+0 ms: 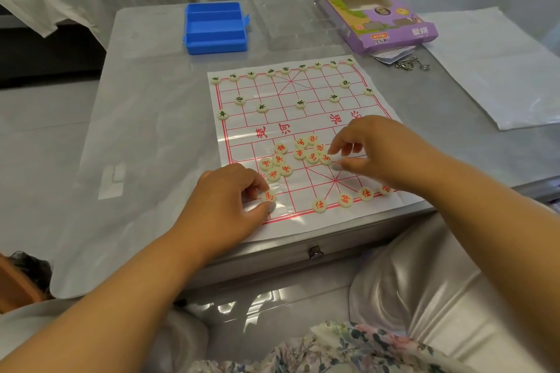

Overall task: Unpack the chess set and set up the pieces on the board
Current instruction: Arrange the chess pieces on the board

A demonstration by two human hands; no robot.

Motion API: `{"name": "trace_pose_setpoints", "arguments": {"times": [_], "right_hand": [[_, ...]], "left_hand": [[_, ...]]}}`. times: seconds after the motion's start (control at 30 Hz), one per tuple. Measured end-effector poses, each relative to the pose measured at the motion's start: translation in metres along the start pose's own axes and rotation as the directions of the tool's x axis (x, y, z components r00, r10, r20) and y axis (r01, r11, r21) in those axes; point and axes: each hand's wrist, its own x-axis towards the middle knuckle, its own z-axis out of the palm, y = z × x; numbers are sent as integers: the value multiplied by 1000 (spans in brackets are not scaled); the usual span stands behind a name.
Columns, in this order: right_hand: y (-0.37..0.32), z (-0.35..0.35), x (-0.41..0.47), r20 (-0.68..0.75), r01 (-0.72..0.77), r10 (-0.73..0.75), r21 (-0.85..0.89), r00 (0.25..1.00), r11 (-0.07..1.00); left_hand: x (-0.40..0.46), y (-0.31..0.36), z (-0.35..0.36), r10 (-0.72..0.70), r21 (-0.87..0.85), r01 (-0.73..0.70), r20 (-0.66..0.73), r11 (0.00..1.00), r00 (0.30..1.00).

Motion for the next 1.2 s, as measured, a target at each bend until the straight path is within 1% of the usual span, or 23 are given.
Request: {"name": "trace_pose_setpoints", "arguments": {"times": [0.17,0.37,0.47,0.63,0.73,0.83,0.93,1.03,1.2], "right_hand": [[5,5,18,-23,-98,98,-5,995,995],[13,17,20,-57,-182,185,51,981,982],[9,18,21,-79,-159,165,81,983,984],[-13,14,22,-58,-44,52,134,997,990],[-28,18,24,-45,47,-42,109,998,993],[-40,22,28,-20,94,-92,86,996,992],[-47,23,29,9,102,-103,93,995,990],[-46,22,30,3,83,-84,106,996,991],[-36,24,41,-105,2,7,82,994,997]], "left_hand": [[0,-3,0,-1,-1,1,-3,1000,1000],[1,-1,-1,11,11,-11,2,1000,1000],[1,-2,-1,8,16,-8,1,1000,1000],[0,-2,-2,4,12,-4,-8,1000,1000],[1,-3,-1,-2,15,2,-10,1000,1000],[1,-4,-2,2,21,-1,-12,1000,1000],[1,-4,-2,3,20,-3,-8,1000,1000],[1,-5,-3,10,28,-10,-4,1000,1000],[1,-6,-3,-3,24,3,6,1000,1000]]}}
